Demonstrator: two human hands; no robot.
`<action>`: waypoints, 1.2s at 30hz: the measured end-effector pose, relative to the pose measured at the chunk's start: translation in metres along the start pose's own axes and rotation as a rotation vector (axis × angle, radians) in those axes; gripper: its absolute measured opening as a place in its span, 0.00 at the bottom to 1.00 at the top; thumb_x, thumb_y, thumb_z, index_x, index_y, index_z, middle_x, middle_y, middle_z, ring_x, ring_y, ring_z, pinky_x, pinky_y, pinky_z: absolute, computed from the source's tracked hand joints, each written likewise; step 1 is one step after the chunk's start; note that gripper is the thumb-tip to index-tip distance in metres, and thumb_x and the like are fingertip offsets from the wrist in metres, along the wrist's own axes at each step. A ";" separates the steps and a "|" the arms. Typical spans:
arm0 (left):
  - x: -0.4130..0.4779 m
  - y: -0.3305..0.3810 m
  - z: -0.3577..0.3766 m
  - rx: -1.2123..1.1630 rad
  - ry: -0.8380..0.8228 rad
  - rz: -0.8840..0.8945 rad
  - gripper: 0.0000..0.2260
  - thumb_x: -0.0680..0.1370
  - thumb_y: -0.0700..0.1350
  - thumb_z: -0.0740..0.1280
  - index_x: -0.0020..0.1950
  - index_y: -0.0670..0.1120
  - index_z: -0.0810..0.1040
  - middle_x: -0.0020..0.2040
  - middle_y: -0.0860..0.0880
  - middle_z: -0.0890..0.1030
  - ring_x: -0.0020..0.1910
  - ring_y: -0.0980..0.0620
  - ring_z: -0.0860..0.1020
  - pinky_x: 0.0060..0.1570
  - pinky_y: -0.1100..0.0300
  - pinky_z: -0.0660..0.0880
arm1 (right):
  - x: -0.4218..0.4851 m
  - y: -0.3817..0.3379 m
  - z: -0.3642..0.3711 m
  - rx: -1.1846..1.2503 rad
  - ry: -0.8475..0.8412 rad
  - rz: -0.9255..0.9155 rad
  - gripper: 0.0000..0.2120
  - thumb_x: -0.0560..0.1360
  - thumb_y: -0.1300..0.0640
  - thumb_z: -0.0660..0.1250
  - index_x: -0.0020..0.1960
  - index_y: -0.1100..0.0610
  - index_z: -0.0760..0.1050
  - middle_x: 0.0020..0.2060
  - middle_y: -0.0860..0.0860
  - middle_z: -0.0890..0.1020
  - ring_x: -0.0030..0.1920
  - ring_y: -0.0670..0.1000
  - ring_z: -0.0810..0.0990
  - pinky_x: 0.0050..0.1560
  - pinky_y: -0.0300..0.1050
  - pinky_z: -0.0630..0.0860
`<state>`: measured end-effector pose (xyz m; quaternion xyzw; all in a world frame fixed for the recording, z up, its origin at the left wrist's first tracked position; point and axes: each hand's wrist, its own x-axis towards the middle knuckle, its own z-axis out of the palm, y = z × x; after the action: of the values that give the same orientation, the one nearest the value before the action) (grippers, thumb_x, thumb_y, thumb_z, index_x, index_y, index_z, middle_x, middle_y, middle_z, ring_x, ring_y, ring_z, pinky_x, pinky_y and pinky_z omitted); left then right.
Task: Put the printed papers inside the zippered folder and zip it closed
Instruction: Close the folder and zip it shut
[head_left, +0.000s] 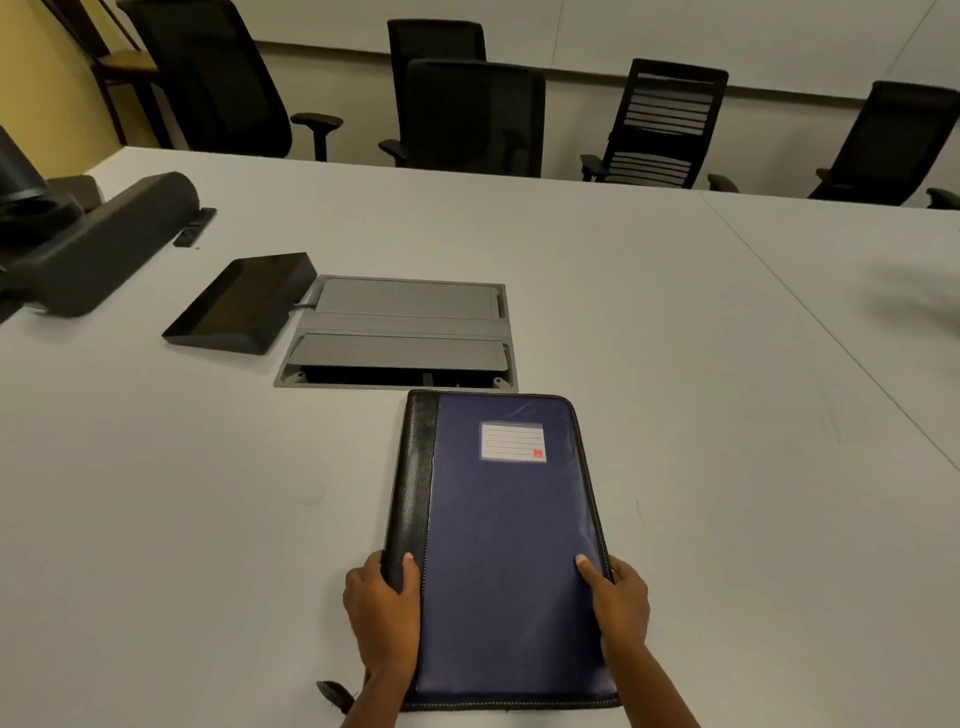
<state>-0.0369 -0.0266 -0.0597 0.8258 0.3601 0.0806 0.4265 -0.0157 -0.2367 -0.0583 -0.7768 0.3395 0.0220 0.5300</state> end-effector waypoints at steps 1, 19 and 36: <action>0.004 0.000 -0.001 -0.009 0.003 0.008 0.17 0.76 0.44 0.66 0.61 0.35 0.75 0.53 0.35 0.76 0.56 0.37 0.73 0.56 0.46 0.72 | -0.001 -0.001 0.004 0.013 0.009 0.001 0.18 0.73 0.54 0.68 0.58 0.63 0.74 0.54 0.61 0.81 0.53 0.62 0.78 0.59 0.61 0.73; 0.039 -0.009 -0.015 0.064 -0.049 0.084 0.17 0.78 0.44 0.64 0.62 0.33 0.72 0.56 0.33 0.75 0.57 0.35 0.72 0.56 0.45 0.72 | -0.006 -0.020 0.038 -0.305 0.035 -0.056 0.23 0.75 0.49 0.65 0.63 0.62 0.69 0.59 0.62 0.76 0.59 0.63 0.74 0.59 0.57 0.72; 0.029 -0.003 -0.003 0.743 -0.406 0.721 0.27 0.81 0.55 0.47 0.76 0.45 0.43 0.78 0.42 0.45 0.77 0.44 0.45 0.75 0.51 0.45 | -0.025 -0.021 0.057 -0.940 -0.199 -0.633 0.27 0.80 0.47 0.48 0.74 0.55 0.44 0.76 0.54 0.49 0.76 0.54 0.45 0.74 0.53 0.47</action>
<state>-0.0188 -0.0041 -0.0651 0.9905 -0.0304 -0.0719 0.1128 -0.0045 -0.1719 -0.0568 -0.9869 -0.0074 0.0836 0.1379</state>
